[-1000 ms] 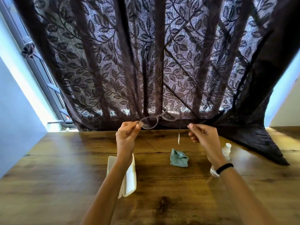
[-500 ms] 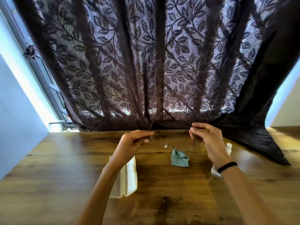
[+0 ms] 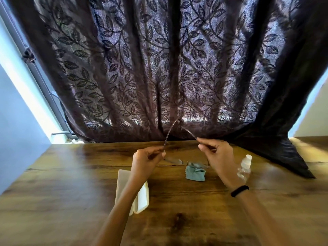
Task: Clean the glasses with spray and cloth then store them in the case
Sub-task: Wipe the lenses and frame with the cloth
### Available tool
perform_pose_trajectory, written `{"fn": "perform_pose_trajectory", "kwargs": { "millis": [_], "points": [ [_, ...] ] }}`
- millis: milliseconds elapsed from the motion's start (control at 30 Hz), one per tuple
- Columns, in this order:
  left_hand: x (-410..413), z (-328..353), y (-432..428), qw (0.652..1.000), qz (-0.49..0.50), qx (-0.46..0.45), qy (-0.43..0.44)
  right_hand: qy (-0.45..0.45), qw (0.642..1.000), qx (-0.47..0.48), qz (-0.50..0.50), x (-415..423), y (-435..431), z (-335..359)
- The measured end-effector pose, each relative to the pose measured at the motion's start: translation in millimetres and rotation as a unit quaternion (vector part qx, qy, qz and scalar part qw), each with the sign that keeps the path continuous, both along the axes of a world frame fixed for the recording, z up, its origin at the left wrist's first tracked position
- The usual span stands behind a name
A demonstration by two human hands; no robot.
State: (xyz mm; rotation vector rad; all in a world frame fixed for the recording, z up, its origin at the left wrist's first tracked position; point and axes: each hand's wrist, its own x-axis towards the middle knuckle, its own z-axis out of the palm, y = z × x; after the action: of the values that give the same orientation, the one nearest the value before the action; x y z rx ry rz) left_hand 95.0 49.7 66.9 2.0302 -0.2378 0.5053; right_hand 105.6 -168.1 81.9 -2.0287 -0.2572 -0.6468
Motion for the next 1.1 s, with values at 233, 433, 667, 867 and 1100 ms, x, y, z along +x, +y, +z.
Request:
{"fn": "perform_pose_trajectory", "kwargs": {
  "millis": [233,433,667,867,1100],
  "points": [
    [2,3,-7,0.999,0.027,-0.017,-0.043,-0.009,0.987,-0.145,0.062,-6,18,-2],
    [0,3,-8,0.993,0.057,-0.018,-0.097,-0.02,0.984,-0.164,0.065,-5,19,-2],
    [2,0,-3,0.989,0.092,-0.044,-0.104,0.0,0.999,-0.033,-0.002,-7,1,-7],
    [1,-1,-1,0.988,0.098,-0.046,-0.107,0.084,0.995,0.034,-0.041,-5,-13,-20],
    [-1,1,-3,0.989,0.092,-0.064,-0.097,0.081,0.994,0.052,-0.049,-2,-11,-27]
  ]
}}
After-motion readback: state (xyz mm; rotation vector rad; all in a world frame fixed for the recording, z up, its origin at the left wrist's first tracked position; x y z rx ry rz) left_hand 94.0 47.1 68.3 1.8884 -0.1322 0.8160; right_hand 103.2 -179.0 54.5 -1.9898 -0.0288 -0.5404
